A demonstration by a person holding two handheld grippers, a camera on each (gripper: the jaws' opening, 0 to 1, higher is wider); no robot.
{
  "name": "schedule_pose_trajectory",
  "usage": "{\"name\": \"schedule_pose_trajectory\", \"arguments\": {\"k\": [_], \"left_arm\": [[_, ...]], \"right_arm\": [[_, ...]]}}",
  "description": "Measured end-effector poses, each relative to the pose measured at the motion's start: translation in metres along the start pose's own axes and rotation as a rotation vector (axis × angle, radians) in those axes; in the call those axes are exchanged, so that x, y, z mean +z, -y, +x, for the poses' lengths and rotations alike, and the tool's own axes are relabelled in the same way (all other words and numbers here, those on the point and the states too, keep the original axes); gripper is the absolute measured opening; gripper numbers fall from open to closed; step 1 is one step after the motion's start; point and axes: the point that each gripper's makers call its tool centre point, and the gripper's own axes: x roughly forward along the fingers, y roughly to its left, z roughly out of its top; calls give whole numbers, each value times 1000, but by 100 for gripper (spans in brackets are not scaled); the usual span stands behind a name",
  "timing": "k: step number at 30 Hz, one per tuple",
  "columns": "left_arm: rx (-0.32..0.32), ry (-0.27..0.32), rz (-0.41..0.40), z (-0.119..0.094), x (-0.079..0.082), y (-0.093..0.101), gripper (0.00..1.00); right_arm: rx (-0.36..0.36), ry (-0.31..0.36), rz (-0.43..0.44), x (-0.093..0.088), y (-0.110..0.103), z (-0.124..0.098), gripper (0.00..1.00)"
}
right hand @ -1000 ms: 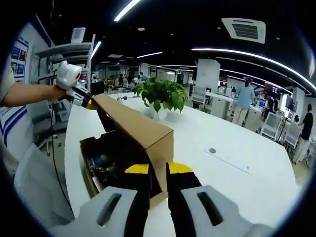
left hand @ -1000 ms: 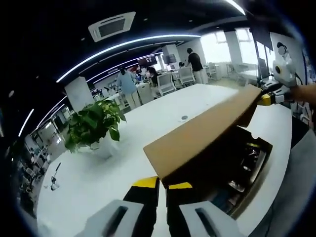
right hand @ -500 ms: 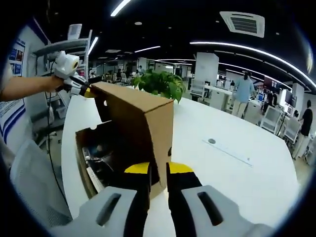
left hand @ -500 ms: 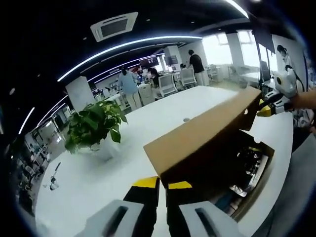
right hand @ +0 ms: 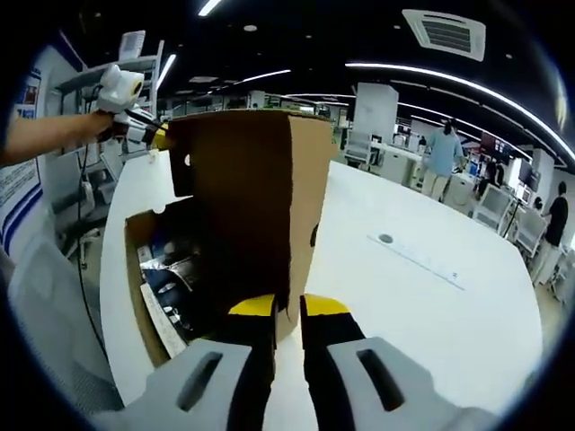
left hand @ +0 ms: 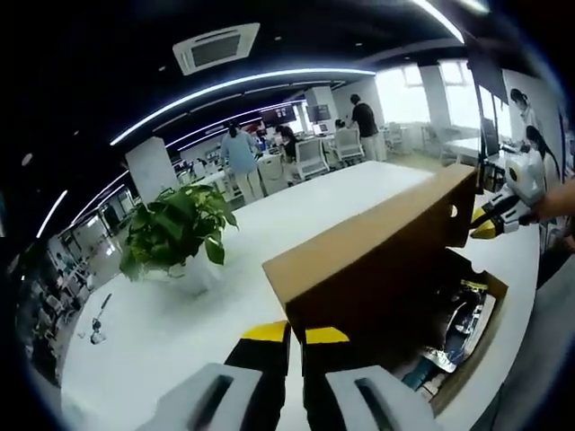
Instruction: Operate the shoe box by opening the lid, removing the specified soft item, and placing it in the target area until the item is outside and the box remains undamaged.
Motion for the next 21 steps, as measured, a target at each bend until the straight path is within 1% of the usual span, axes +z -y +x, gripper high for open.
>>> {"name": "schedule_pose_trajectory", "arguments": {"k": [10, 14, 21], "left_arm": [[10, 9, -15, 10, 7, -5, 3], [12, 10, -18, 14, 9, -7, 3], [13, 13, -21, 22, 11, -11, 3]], "right_arm": [[-19, -29, -8, -10, 7, 15, 6], [-17, -30, 6, -12, 8, 19, 5], [-13, -37, 8, -13, 7, 26, 3]]}}
